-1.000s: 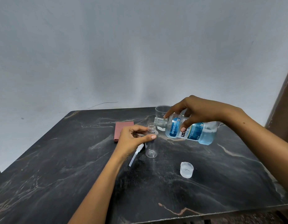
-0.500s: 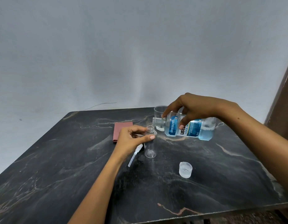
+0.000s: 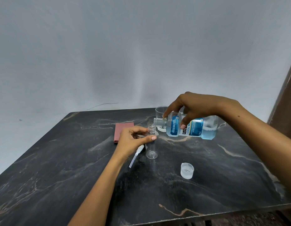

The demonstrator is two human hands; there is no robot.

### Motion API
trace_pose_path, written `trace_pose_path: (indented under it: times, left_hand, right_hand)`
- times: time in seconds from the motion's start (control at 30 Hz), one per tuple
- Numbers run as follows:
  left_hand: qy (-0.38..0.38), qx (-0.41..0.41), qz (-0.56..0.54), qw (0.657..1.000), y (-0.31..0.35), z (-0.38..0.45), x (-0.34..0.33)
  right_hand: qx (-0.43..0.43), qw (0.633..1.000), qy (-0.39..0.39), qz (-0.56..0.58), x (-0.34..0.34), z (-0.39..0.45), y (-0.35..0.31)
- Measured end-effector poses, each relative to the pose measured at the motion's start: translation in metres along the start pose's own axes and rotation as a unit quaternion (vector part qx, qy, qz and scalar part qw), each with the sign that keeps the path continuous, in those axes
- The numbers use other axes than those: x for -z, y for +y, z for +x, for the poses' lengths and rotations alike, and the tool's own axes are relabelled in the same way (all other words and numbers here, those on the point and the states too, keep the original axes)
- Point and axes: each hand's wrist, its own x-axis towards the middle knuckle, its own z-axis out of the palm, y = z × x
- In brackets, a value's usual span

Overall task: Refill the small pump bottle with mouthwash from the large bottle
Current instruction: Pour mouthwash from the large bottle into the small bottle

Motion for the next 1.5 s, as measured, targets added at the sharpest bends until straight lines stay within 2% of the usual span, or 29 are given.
trace_pose_path:
  times: [1.5]
  left_hand:
    - [0.004,0.003,0.026,1.000,-0.0016,0.0006,0.0017]
  right_hand:
    - [-0.011,1.000,-0.006,-0.011,0.0006,0.0031,-0.0029]
